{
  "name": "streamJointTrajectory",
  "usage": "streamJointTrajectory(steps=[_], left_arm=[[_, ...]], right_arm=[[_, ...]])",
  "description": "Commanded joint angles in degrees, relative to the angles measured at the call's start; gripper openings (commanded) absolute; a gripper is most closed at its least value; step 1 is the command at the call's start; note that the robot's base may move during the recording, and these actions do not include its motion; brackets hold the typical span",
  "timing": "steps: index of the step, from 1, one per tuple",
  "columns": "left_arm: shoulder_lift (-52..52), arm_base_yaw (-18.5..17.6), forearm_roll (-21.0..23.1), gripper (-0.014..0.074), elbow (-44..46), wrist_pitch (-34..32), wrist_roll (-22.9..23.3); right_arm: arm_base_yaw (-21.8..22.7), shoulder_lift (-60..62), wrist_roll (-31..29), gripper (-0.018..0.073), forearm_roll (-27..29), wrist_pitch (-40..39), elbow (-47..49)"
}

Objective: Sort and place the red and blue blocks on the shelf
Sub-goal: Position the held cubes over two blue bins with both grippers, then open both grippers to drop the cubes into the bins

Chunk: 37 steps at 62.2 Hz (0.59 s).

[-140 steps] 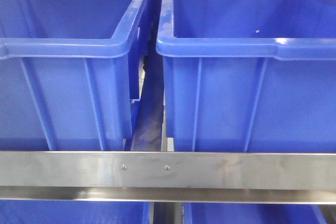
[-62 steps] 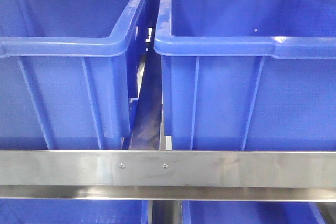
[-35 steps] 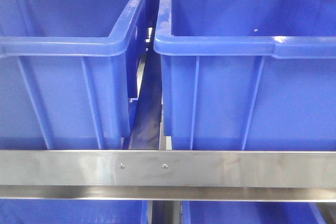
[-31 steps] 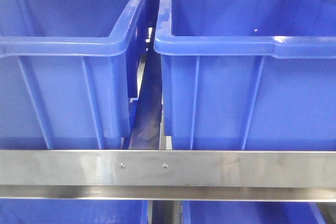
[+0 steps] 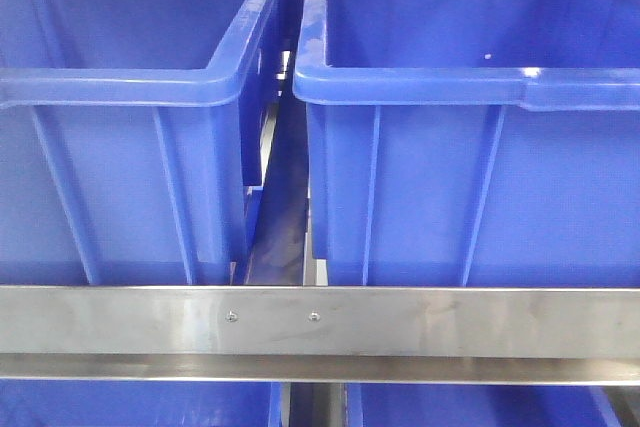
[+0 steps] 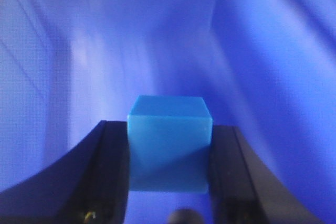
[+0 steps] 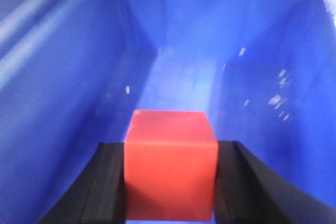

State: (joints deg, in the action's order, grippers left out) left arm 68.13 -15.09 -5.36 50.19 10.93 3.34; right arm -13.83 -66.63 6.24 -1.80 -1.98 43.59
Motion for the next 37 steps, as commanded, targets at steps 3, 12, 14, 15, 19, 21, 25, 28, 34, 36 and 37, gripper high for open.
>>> streamJointTrajectory(steps=[3,12,14,15,19,21,25,28,34,36,37], left_arm=[[0.28,-0.29,-0.24,0.0132,2.37,-5.08,0.23],[0.27,-0.29,-0.24,0.0132,2.37,-5.91,0.23],[0.27,-0.29,-0.24,0.0132,2.37,-5.91,0.23],[0.27,-0.29,-0.24,0.0132,2.37,-5.91,0.23],[0.27,-0.29,-0.24,0.0132,2.37,-5.91,0.23],[0.27,-0.29,-0.24,0.0132,2.37,-5.91,0.23],[0.27,-0.29,-0.24,0.0132,2.37,-5.91,0.23],[0.27,-0.29,-0.24,0.0132,2.37,-5.91,0.23],[0.27,-0.29,-0.24,0.0133,2.37,-5.81,0.23],[0.27,-0.29,-0.24,0.0134,2.37,-5.81,0.23],[0.27,-0.29,-0.24,0.0137,2.37,-5.81,0.23]], right_arm=[[0.08,0.75,-0.5,0.0055,-0.52,-4.39,2.38],[0.08,0.75,-0.5,0.0134,-0.52,-3.74,2.38],[0.08,0.75,-0.5,0.0193,-0.52,-3.33,2.38],[0.08,0.75,-0.5,0.0221,-0.52,-3.09,2.38],[0.08,0.75,-0.5,0.0351,-0.52,-1.92,2.38],[0.08,0.75,-0.5,0.0436,-0.52,-1.4,2.38],[0.08,0.75,-0.5,0.0552,-0.52,-0.3,2.38],[0.08,0.75,-0.5,0.0615,-0.52,0.63,2.38],[0.08,0.75,-0.5,0.0605,-0.57,1.98,2.38],[0.08,0.75,-0.5,0.0599,-0.57,1.98,2.38],[0.08,0.75,-0.5,0.0599,-0.57,1.98,2.38]])
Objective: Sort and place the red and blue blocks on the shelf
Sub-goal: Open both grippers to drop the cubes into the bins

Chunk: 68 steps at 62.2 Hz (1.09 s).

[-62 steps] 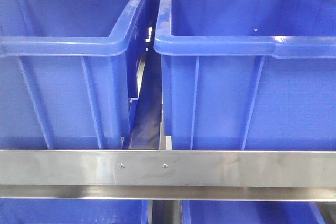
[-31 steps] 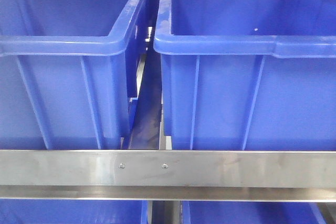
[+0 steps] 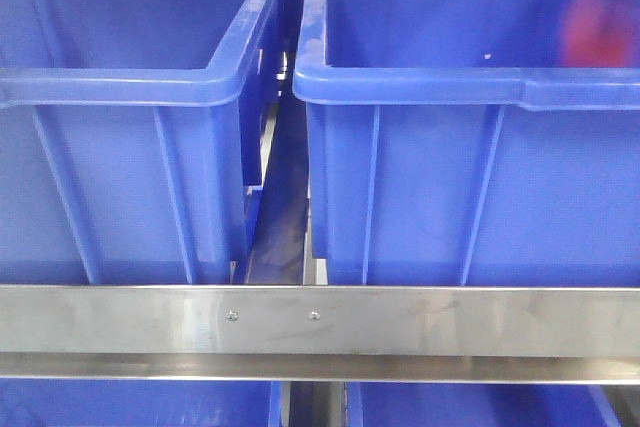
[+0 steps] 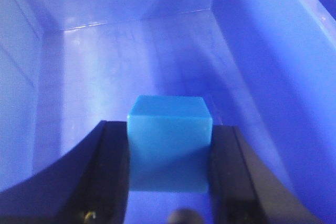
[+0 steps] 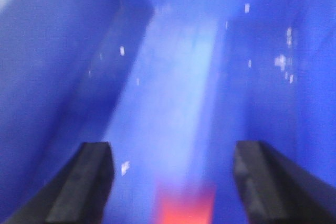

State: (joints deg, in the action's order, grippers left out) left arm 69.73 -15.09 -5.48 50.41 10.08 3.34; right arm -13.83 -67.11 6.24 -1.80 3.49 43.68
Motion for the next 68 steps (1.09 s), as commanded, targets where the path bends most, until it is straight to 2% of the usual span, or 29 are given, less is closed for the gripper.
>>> streamJointTrajectory(steps=[1,41,45,50,54,60,68], left_arm=[[-1.33,-0.29,-0.11,0.0139,2.15,-4.97,0.23],[-1.33,-0.51,0.43,0.0153,2.15,-4.62,-0.09],[-1.33,-0.51,-0.14,0.0217,2.15,-4.62,-0.09],[-1.33,-0.51,-0.25,0.0383,2.15,-4.54,-0.09],[-1.33,-0.51,-0.25,0.0549,2.15,-4.54,-0.09],[-1.33,-0.51,-0.25,0.0703,2.15,-4.54,-0.09],[-1.33,-0.51,-0.25,0.068,2.15,-4.4,-0.09]], right_arm=[[0.08,1.23,-0.5,0.0599,-0.57,-3.19,2.29],[0.08,1.23,-0.5,0.0599,-0.52,-3.49,2.29],[0.08,1.23,-0.5,0.0599,-0.52,-3.49,2.29],[0.08,1.23,-0.5,0.0599,-0.52,-3.49,2.29],[0.08,1.23,-0.5,0.0599,-0.54,-4.02,2.29],[0.08,1.23,-0.5,0.0599,-0.54,-4.31,2.29],[0.08,1.36,-0.5,0.0599,-0.54,-4.25,2.35]])
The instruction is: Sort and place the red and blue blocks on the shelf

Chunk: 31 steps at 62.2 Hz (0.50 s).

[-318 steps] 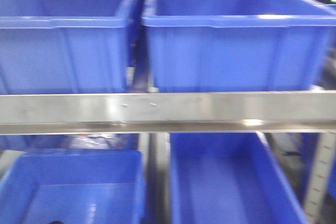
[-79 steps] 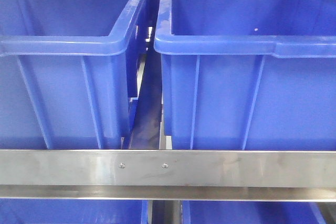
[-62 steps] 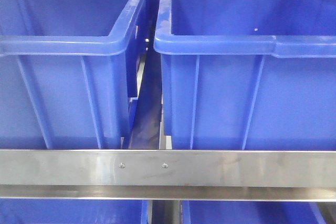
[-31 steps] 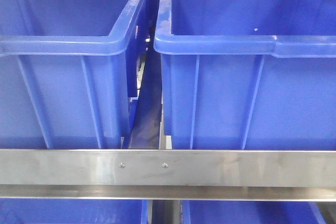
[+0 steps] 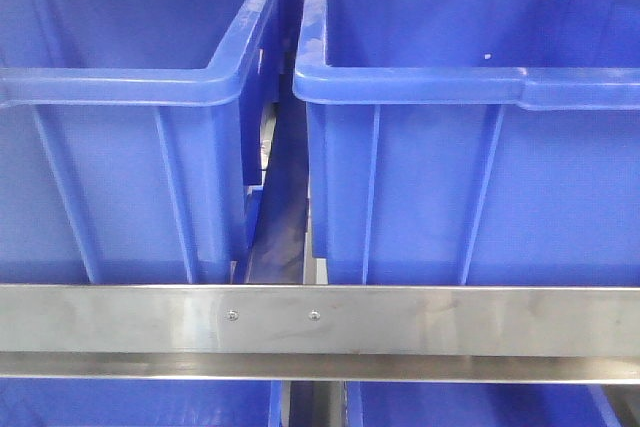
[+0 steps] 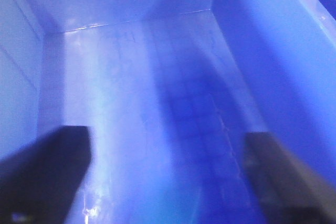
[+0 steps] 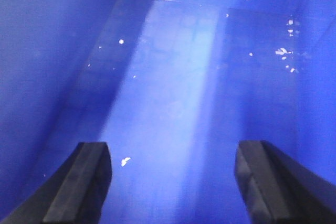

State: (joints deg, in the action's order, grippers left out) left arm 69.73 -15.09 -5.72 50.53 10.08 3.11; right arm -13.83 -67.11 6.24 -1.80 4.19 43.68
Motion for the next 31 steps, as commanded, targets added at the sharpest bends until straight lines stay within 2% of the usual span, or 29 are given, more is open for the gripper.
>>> streamJointTrajectory(steps=[1,14,25,30,31], left_arm=[[-1.33,-0.51,-0.02,0.0673,2.02,-4.4,0.15],[-2.83,-0.41,-0.02,0.0524,2.02,-1.14,0.15],[-6.67,0.77,-0.28,0.0265,2.02,5.65,0.15],[-9.11,1.74,-0.28,0.0117,2.02,10.98,0.15],[-9.59,1.91,-0.28,0.0114,2.02,12.49,0.15]], right_arm=[[0.08,1.49,-0.5,0.0599,-0.54,-4.95,2.35],[0.08,5.74,-0.5,0.0599,-0.75,-4.19,2.35],[1.52,10.99,-0.5,0.0594,-1.97,-0.35,2.35],[2.21,13.92,-0.5,0.0553,-1.97,3.55,2.35],[2.33,14.39,-0.5,0.0541,-1.97,4.2,2.35]])
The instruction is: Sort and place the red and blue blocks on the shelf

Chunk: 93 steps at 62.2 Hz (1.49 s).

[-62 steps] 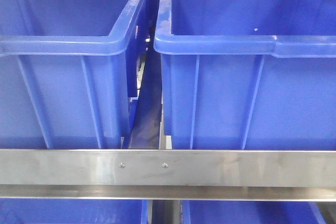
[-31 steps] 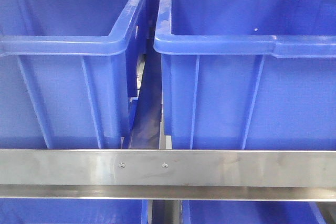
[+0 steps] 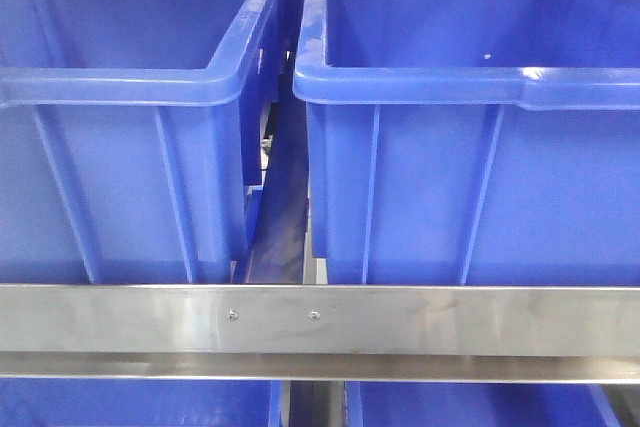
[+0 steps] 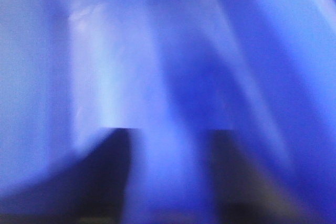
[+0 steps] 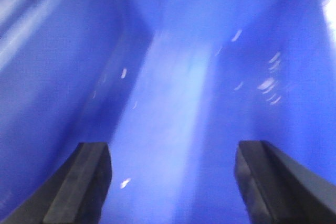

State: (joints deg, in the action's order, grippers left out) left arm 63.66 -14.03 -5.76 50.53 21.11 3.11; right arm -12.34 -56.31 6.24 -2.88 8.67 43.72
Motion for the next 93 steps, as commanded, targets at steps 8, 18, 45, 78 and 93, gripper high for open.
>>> streamJointTrajectory(steps=[8,18,45,78,93], left_arm=[[-8.48,1.5,0.37,0.0125,1.77,5.7,0.95],[-15.44,1.5,0.37,0.0126,1.23,1.83,4.24],[-32.41,1.5,0.37,0.0127,-17.44,-8.12,13.31],[-55.75,17.43,-2.58,0.0127,-31.63,-8.11,13.31],[-55.75,20.11,4.09,0.0127,-31.63,-8.11,13.31]], right_arm=[[1.39,8.43,-0.2,0.0336,-0.83,3.8,2.31],[1.39,12.9,-0.2,0.0071,-0.81,4.01,1.49],[1.39,28.69,0.27,0.0044,13.01,-5.21,-17.54],[2.26,48.23,0.2,0.0044,2.88,-2.63,-27.6],[5.88,48.23,0.2,0.0044,-2.77,-4.43,-27.6]])
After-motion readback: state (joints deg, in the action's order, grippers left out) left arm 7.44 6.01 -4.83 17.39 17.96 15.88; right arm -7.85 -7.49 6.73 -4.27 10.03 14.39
